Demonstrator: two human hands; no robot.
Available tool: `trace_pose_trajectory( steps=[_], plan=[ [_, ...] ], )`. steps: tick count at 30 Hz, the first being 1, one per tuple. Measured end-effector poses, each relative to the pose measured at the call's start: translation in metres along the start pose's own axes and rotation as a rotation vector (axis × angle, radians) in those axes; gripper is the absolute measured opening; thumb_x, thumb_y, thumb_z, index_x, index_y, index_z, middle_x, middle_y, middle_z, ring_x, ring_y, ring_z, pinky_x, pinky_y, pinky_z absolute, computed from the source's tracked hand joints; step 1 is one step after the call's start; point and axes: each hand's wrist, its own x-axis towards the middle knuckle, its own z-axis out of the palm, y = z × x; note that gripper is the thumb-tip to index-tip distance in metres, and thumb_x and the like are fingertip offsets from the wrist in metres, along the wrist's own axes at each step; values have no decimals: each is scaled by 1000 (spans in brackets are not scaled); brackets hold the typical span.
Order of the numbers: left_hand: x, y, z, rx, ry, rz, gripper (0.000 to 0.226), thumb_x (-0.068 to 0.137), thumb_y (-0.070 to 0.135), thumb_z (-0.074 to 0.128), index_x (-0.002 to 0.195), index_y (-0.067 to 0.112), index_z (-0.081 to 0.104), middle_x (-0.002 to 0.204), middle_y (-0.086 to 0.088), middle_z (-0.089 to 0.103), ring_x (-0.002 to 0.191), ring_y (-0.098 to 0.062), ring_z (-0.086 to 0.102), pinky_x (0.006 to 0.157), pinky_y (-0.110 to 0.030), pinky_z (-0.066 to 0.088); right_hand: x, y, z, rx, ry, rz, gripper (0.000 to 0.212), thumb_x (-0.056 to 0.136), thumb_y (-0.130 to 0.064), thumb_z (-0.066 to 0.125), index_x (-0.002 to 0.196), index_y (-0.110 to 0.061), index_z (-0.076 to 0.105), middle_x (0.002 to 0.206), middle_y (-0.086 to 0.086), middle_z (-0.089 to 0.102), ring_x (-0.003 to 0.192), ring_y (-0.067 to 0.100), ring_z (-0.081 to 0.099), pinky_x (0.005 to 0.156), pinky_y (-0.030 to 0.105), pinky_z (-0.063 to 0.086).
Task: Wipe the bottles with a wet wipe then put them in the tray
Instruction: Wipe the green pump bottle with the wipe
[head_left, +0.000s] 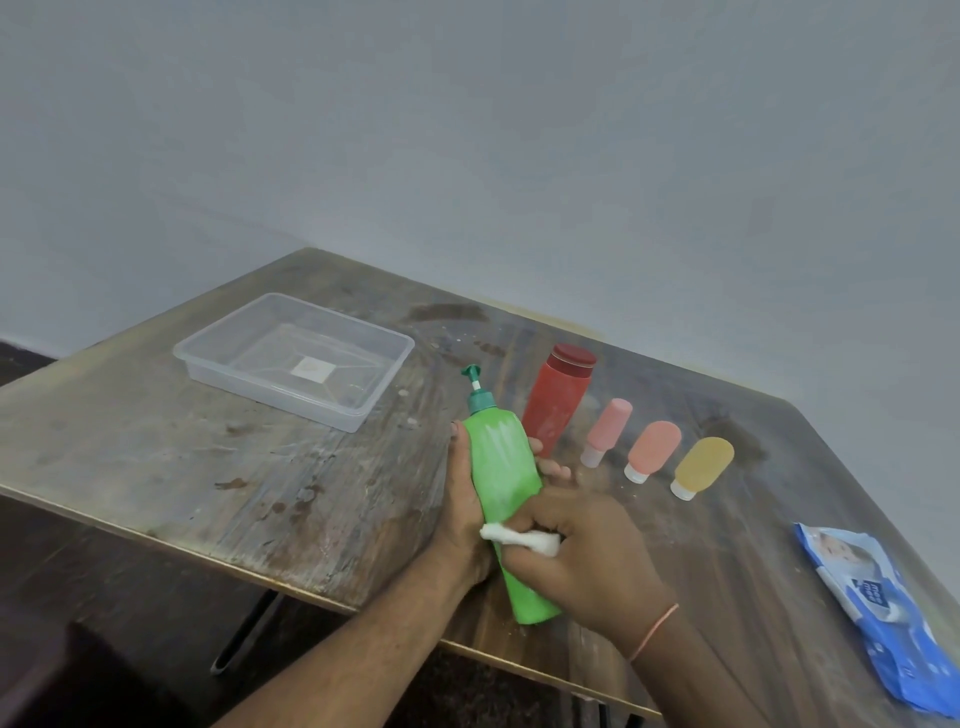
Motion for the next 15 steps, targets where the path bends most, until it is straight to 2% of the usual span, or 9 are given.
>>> trace_pose_trajectory(
  steps=[2, 6, 9, 11, 12, 15],
  plan=[
    [-2, 0, 2, -8, -12, -6, 92, 88, 87, 42, 110, 1, 66, 90, -23, 72, 101, -41, 71, 96, -49, 57, 4, -7, 5, -115, 3, -55, 12, 81, -45, 76, 86, -35, 80, 77, -15, 68, 74, 6, 63, 62, 30, 50],
    [-3, 0, -1, -1, -21, -12, 95, 84, 91, 51, 116, 3, 65, 97, -22, 68, 110, -41, 63, 106, -54, 47, 11, -13, 11, -222, 142, -53, 16, 82, -47, 69, 89, -36, 79, 78, -13, 68, 73, 9, 64, 57, 32, 50],
    [-1, 1, 0, -11, -20, -5, 94, 85, 89, 43, 109, 2, 67, 89, -20, 72, 101, -40, 70, 90, -47, 60, 2, -13, 10, -197, 120, -33, 19, 83, -51, 68, 83, -34, 77, 77, -14, 69, 72, 6, 64, 57, 30, 50],
    [-1, 2, 3, -28, -38, -21, 93, 84, 88, 41, 105, 2, 70, 86, -20, 73, 97, -39, 74, 80, -43, 62, -4, -13, 11, -198, 56, -52, 22, 83, -56, 69, 82, -35, 77, 77, -15, 69, 72, 5, 66, 57, 30, 50],
    [-1, 2, 3, -36, -49, -26, 93, 83, 88, 43, 105, 2, 71, 86, -21, 73, 97, -39, 74, 79, -43, 62, -4, -14, 12, -200, 40, -63, 23, 84, -57, 69, 82, -35, 78, 77, -15, 69, 73, 5, 66, 57, 30, 49],
    [0, 0, 0, -31, -25, -12, 95, 86, 90, 42, 108, 2, 69, 88, -21, 71, 99, -40, 71, 91, -49, 59, 3, -15, 13, -200, 135, -64, 17, 87, -51, 73, 85, -36, 80, 77, -14, 70, 73, 5, 65, 59, 24, 44]
  ],
)
